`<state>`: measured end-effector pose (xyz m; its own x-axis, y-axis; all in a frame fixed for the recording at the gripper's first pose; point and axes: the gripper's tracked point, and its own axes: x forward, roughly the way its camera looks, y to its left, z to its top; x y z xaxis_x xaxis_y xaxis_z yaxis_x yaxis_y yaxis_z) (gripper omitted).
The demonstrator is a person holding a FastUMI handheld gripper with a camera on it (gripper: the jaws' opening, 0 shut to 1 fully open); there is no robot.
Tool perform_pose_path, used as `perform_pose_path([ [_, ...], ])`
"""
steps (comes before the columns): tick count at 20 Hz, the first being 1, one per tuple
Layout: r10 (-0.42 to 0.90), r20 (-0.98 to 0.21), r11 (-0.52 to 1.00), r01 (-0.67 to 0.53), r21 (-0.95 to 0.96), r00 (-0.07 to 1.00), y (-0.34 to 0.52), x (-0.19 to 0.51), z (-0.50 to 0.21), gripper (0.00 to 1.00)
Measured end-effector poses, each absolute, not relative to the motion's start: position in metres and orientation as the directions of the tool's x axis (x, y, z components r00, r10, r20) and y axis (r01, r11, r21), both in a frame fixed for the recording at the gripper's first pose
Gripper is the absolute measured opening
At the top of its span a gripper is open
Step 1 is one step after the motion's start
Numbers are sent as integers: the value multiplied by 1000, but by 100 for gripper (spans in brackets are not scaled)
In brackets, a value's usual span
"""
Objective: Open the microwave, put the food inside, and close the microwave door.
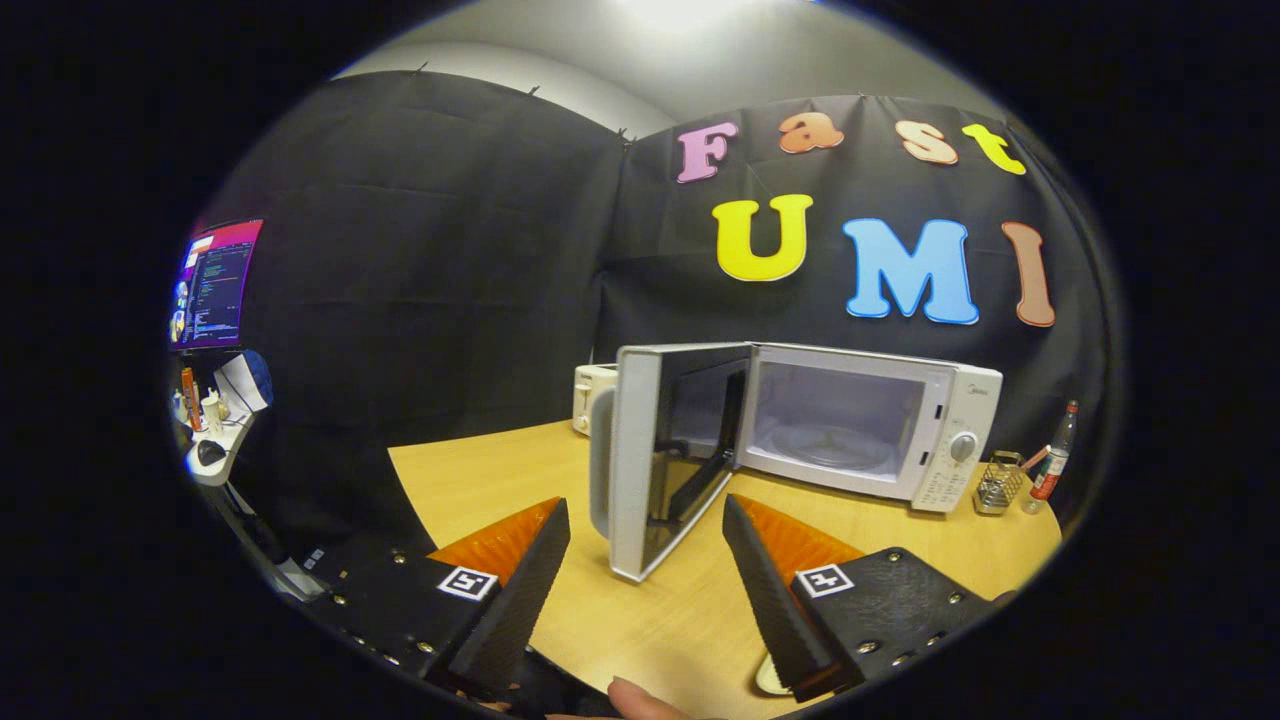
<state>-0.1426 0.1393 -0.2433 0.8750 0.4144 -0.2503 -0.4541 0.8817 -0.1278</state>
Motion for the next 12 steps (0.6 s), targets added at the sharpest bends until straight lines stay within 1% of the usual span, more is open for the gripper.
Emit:
perform_pose_path([
  [2,402,-284,884,-450,-128,871,106,-143,-253,94],
  [5,408,-339,887,-456,-72,848,61,-148,-270,94],
  [9,320,-394,923,-378,-77,861,3,-146,-294,94],
  [12,289,-468,927,-367,-82,835,-18,-151,-316,95],
])
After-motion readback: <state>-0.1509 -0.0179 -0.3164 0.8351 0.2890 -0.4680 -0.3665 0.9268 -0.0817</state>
